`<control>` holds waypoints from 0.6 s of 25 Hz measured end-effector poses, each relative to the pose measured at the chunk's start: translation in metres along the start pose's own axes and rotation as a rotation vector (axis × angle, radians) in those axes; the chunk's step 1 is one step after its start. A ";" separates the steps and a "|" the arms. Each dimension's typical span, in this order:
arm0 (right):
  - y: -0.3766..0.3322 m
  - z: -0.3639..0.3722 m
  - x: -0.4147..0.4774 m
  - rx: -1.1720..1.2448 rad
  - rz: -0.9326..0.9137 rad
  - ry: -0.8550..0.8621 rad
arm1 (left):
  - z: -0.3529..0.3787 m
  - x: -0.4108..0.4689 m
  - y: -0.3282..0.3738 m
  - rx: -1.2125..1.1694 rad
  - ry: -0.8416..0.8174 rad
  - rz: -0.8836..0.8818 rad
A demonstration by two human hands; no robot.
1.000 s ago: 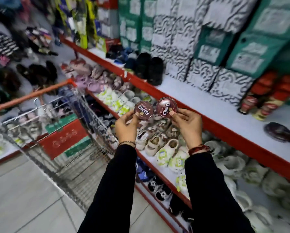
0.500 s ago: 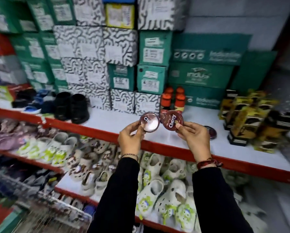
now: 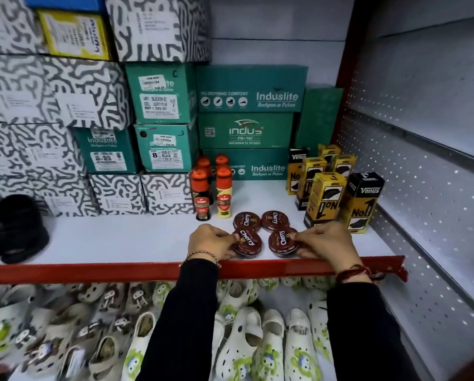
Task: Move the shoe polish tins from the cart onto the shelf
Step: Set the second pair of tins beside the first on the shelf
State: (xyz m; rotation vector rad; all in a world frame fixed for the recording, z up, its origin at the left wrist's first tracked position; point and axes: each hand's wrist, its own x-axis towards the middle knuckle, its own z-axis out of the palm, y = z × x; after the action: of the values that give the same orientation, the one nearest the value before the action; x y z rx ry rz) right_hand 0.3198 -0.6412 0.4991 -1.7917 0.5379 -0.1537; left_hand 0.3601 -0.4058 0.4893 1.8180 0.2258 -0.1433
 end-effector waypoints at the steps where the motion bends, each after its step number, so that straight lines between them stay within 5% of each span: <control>1: -0.001 0.002 0.002 -0.032 0.009 0.023 | 0.001 0.002 0.001 0.027 0.013 -0.007; 10: -0.001 0.013 -0.001 -0.314 -0.162 0.150 | 0.008 -0.002 0.003 0.261 0.117 0.046; 13: -0.006 0.012 -0.001 -0.458 -0.357 0.116 | 0.005 -0.005 0.009 0.502 0.187 0.270; 15: -0.012 0.020 0.001 -0.602 -0.477 -0.085 | 0.008 0.000 0.014 0.619 0.041 0.468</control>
State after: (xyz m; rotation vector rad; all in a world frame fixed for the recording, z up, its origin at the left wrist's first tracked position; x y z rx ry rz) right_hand 0.3311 -0.6219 0.5041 -2.4850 0.0791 -0.2598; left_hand 0.3630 -0.4173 0.4999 2.4362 -0.2499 0.1756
